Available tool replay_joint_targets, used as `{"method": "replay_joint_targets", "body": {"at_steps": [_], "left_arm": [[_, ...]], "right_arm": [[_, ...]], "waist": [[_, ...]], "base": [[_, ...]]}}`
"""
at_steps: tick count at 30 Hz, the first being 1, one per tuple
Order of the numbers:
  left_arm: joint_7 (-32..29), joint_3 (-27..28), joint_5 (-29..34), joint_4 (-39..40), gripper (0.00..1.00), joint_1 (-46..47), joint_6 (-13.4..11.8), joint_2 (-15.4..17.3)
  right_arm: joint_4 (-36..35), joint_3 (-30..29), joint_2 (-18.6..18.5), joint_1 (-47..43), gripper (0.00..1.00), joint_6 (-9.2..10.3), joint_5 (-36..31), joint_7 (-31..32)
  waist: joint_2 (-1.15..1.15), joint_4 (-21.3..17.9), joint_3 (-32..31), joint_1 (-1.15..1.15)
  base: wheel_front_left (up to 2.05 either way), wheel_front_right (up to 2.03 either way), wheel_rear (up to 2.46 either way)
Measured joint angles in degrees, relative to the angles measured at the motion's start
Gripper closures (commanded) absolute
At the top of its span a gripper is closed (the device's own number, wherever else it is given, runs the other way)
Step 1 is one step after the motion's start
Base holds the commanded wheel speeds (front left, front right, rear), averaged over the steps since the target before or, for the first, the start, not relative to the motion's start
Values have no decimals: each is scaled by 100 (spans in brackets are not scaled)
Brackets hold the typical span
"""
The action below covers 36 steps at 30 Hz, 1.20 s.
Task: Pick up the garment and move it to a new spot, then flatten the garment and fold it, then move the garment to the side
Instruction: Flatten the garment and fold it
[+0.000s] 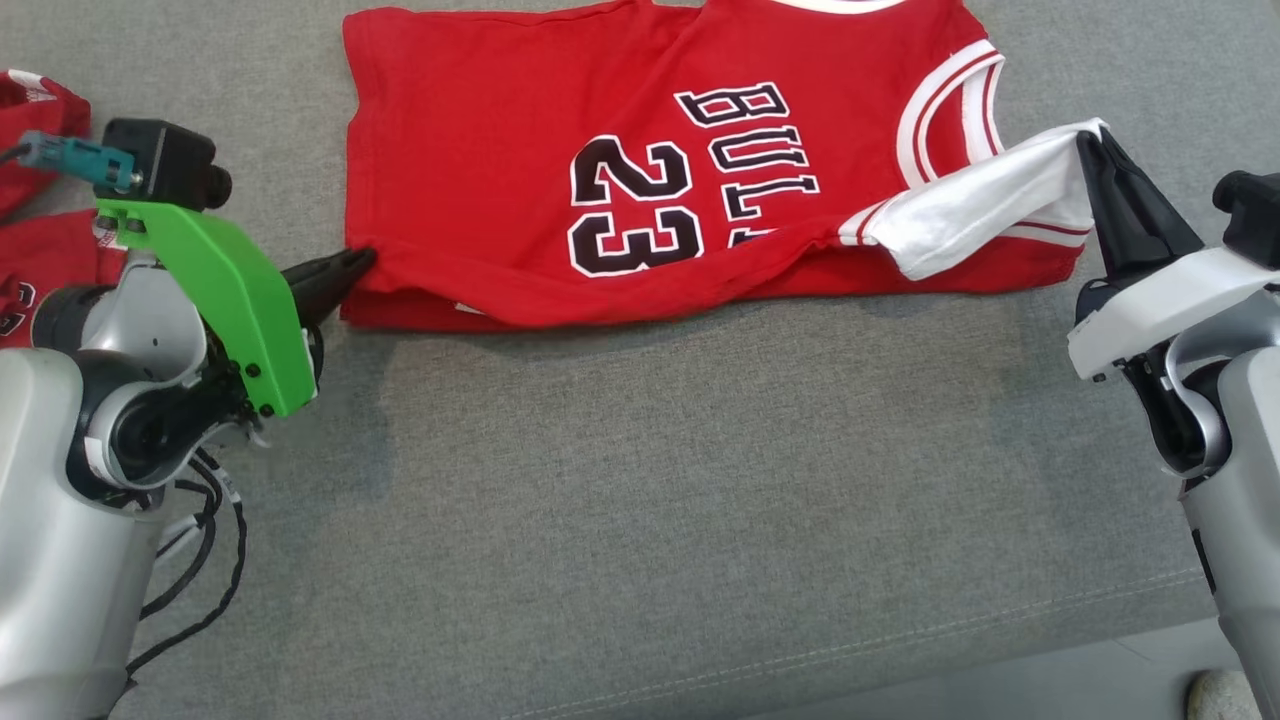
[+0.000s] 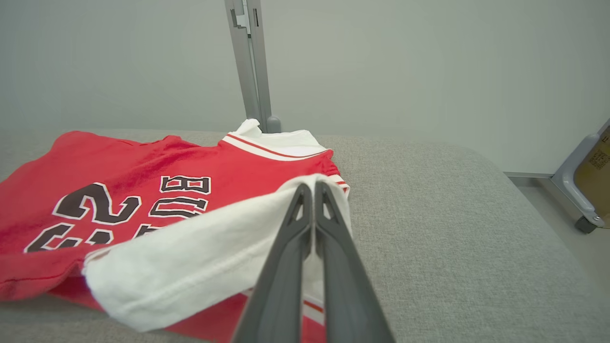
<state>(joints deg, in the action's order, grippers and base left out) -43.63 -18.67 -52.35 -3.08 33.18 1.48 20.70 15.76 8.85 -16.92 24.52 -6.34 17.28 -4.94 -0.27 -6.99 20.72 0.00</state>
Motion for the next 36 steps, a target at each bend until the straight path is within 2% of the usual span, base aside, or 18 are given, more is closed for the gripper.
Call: {"method": "replay_joint_targets", "body": {"at_steps": [11, 29, 30, 31, 32, 33, 34, 35, 36], "left_arm": [[-408, 155, -104, -30, 100, 449, -452, -43], [-573, 138, 36, -393, 100, 975, -630, -64], [-573, 141, 63, -424, 100, 984, -630, -59], [-567, 149, 83, -466, 100, 999, -639, -60], [-527, 163, 109, -546, 85, 1024, -652, -66], [-490, 177, 137, -590, 61, 1034, -655, -67], [-464, 178, 179, -617, 7, 1037, -655, -67], [-433, 177, 233, -637, 0, 1039, -655, -69], [-388, 179, 294, -658, 0, 1045, -655, -70]], "right_arm": [[312, 250, -11, 500, 100, -20, 104, 469], [710, 456, 10, 1209, 100, -70, 104, 658], [740, 468, 21, 1239, 93, -70, 104, 658], [772, 480, 34, 1271, 77, -70, 104, 658], [803, 485, 41, 1291, 55, -70, 104, 650], [835, 485, 40, 1298, 4, -70, 104, 644], [862, 482, 40, 1299, 0, -70, 104, 609], [890, 478, 49, 1306, 0, -70, 104, 575], [922, 480, 52, 1322, 0, -70, 104, 567]], "waist": [[0, -4, 214, 0], [0, -73, 697, 0], [0, -83, 721, 0], [0, -93, 743, 0], [0, -102, 761, 0], [0, -111, 775, 0], [0, -117, 785, 0], [0, -122, 793, 0], [0, -128, 800, 0]], "base": [[0, 0, 0], [0, 0, 0], [0, 0, 0], [0, 0, 0], [0, 0, 0], [0, 0, 0], [0, 0, 0], [0, 0, 0], [0, 0, 0]]}}
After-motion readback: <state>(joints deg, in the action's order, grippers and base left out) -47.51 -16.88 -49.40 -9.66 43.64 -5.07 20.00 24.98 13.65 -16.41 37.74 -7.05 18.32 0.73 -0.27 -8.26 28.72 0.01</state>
